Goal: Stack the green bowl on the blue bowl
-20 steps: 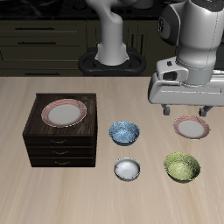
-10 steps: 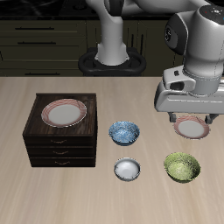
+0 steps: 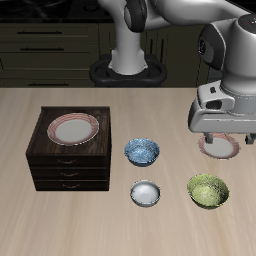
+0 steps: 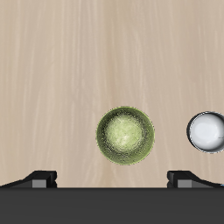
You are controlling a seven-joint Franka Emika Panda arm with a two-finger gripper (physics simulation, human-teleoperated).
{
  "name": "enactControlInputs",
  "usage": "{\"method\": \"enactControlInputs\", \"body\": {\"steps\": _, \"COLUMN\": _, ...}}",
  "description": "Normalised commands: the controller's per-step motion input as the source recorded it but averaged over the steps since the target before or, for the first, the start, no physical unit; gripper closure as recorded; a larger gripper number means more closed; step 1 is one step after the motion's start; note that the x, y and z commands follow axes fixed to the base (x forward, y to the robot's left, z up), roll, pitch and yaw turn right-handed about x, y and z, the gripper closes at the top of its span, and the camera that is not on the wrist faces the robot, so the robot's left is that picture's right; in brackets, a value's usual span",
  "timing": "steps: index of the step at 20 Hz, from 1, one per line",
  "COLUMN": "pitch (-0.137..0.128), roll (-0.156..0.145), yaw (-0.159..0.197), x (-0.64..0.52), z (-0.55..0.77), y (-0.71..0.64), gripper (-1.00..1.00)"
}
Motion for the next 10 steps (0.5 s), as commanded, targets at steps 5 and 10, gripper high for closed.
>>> {"method": "enactControlInputs", "body": {"steps": 5, "pitch": 0.017, "roll": 0.018, "yaw": 0.002, "x": 0.03, "z": -0.24, "y": 0.17, "gripper": -1.0}}
{"method": "enactControlInputs", "body": {"steps": 10, "pitch": 0.045, "roll": 0.012, "yaw": -0.007, "x": 0.02, "z": -0.37, "y": 0.14, "gripper": -1.0}}
